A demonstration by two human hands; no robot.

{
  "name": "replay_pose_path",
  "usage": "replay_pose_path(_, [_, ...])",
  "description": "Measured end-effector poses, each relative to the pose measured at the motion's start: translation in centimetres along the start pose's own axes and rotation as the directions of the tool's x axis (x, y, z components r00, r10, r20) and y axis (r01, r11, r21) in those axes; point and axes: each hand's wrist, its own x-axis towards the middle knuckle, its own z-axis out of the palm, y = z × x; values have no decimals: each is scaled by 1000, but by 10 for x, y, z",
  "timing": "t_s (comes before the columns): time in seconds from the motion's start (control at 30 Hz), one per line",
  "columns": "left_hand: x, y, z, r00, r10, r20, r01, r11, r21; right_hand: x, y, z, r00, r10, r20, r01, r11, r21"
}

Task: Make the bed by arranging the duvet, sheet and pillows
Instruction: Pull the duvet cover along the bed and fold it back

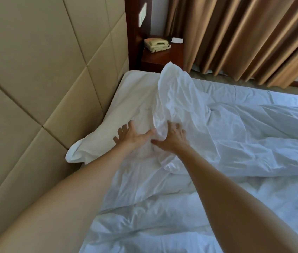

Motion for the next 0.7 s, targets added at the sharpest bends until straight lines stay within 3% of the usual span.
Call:
replay_pose_path(0.2, [78,17,23,976,-206,69,217,941,-261,49,21,39,993,-106,49,94,977,193])
replay_pose_path(0.33, [81,47,41,979,-78,187,154,889,-431,53,18,41,980,-194,37,164,902,400])
replay_pose_path(0.47, [73,59,51,995,-54,79,87,848,-523,39,9,34,978,-209,-8,192,881,432])
replay_pose_path(0.53, [65,65,31,998,-25,-65,-12,861,-508,26,-5,21,977,-209,-31,201,873,444])
replay_pose_path(0.63, [54,72,-28,944,-4,-329,-157,874,-460,18,-53,-1,947,-264,-185,319,849,420])
replay_pose_path(0.7, [47,67,-74,887,-39,-460,-239,813,-532,17,-96,-12,902,-348,-257,424,829,364])
